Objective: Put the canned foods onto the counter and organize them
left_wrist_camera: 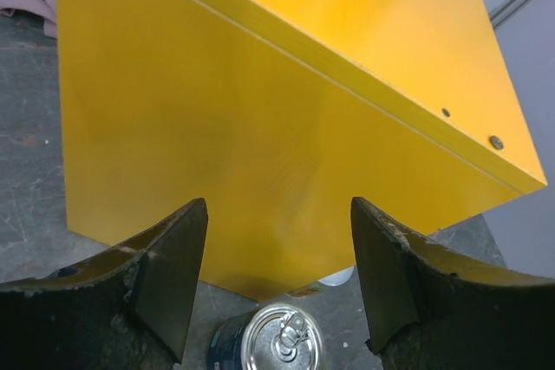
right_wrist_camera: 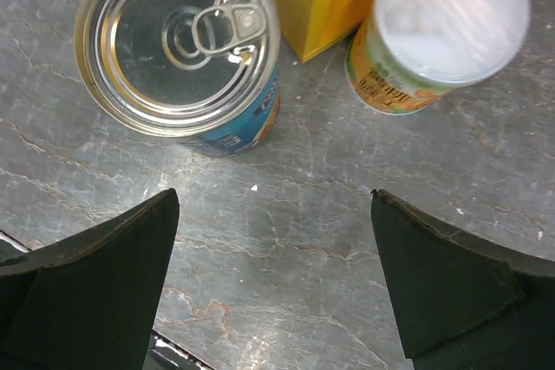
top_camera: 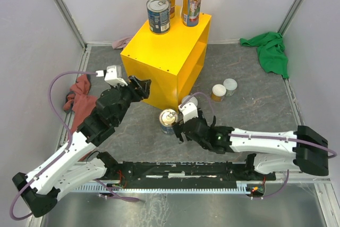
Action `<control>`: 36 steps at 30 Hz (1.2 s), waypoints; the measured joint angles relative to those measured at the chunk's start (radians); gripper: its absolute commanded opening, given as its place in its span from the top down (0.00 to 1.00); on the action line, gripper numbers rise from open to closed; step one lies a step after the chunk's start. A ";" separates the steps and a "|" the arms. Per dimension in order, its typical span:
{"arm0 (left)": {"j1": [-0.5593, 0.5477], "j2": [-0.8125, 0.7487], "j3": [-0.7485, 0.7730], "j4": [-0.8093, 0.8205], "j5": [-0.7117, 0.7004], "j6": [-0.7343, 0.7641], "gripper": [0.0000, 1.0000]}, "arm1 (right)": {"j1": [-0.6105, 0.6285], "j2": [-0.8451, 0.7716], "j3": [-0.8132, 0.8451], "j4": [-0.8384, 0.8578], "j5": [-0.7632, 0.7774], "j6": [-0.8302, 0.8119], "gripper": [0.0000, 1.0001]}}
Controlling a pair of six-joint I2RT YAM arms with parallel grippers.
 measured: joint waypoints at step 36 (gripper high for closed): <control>0.000 -0.182 -0.465 0.018 0.063 -0.182 0.27 | 0.036 0.378 0.115 0.348 0.120 -0.025 0.04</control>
